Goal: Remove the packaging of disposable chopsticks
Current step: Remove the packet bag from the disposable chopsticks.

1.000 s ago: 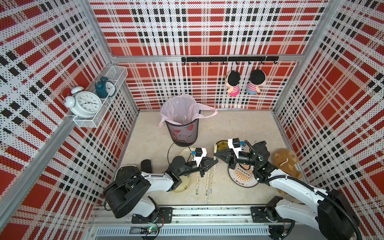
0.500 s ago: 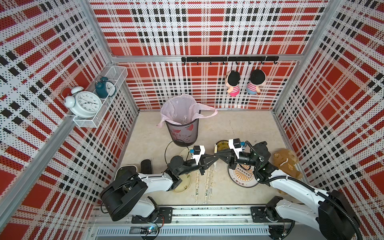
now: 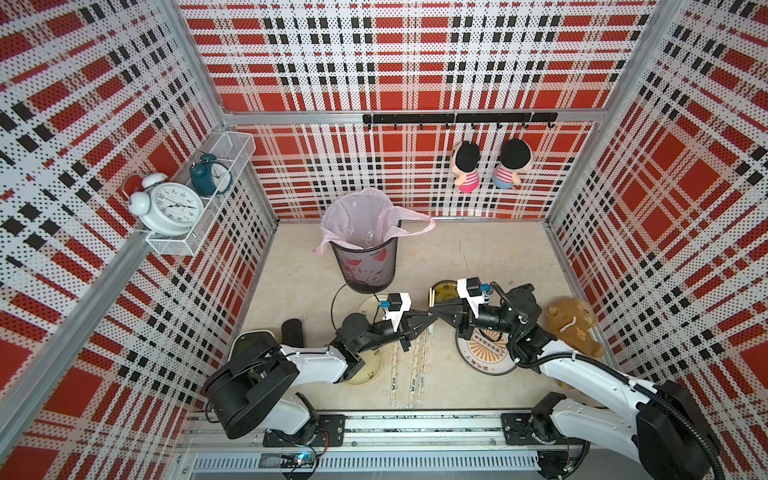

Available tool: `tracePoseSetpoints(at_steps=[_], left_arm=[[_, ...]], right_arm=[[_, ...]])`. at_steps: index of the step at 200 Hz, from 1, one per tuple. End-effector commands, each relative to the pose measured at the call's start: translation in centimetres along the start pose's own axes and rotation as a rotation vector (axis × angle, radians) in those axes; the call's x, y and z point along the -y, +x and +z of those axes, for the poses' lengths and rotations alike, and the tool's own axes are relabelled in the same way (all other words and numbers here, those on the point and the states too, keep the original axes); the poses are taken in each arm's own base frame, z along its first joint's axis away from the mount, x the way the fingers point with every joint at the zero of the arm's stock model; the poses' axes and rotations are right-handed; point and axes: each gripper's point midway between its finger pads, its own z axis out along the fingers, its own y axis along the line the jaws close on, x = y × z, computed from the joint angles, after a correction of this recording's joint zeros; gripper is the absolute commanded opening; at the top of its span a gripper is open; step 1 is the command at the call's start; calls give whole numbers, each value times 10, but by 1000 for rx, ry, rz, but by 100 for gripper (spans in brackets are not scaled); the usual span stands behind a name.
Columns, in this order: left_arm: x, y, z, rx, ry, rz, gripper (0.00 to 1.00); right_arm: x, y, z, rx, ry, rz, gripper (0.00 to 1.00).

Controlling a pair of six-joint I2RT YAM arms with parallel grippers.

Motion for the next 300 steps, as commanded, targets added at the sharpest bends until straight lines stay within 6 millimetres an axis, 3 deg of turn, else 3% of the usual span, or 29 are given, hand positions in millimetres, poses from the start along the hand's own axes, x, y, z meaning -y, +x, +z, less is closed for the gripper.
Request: tracePoseSetpoints(at_steps=[1,81,107,147,171,194,219,251,300], left_arm=[[-3,52,-7,-148,-23,-57,10],[-2,66,-9,-158,-10,-89,13],[-3,67,-9,-156,-12,-91,20],[-2,40,-9,-82,3,-78,32],[-2,23,-7,-42,1,-51,47],[0,7,-4,-2,5,-24,49],[-3,-2,0,15,4,-11,40],[-5,-2,2,16,-3,-14,1],[-7,20,-2,-44,-21,-44,7]], right_arm=[[-5,-31,-5,93,4,-89,0],[-4,-30,-5,96,13,-88,0],[-4,-29,-6,93,14,-86,0],[-5,-22,-8,90,17,-76,0],[-6,-20,-10,85,20,-76,0],[-7,-18,-9,80,15,-71,0],[-8,-17,-10,79,13,-71,0],[-9,-16,-13,80,19,-77,0],[-8,-23,-12,98,25,-89,0]])
